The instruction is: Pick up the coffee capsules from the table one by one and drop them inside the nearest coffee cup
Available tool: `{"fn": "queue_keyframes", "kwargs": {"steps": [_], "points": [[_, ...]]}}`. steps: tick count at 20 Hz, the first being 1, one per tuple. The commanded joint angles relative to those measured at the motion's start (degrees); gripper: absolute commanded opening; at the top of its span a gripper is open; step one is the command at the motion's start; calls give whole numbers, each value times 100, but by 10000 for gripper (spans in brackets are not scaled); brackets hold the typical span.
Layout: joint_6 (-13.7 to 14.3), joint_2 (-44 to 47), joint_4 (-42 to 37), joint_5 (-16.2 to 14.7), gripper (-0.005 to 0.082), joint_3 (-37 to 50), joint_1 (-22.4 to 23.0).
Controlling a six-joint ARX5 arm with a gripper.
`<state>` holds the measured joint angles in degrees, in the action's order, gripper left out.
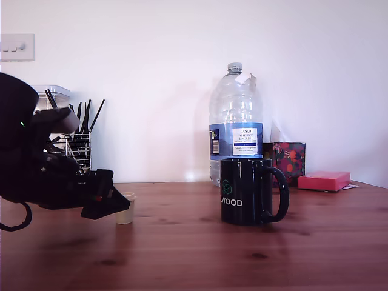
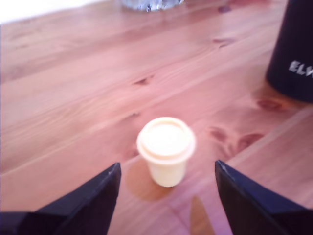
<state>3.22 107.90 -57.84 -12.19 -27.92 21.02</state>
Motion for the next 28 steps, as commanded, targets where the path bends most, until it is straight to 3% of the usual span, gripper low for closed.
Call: {"fn": "queue_keyframes", "kwargs": {"steps": [1,5,8,16,18,21,23,28], "points": [[24,153,70,-155,558,-136,-59],[76,417,409,-562,558,-520,-76],[278,428,717,-562,556,-664,-76],[446,428,1134,-686,544,-787,-105],[476,431,1207,-686,455,-789,-116],[555,431,1196,-603,179,-789,-116],[656,431,1187,-577,58,-789,-116],[693,428,1150,-581,52,-789,-116]]}}
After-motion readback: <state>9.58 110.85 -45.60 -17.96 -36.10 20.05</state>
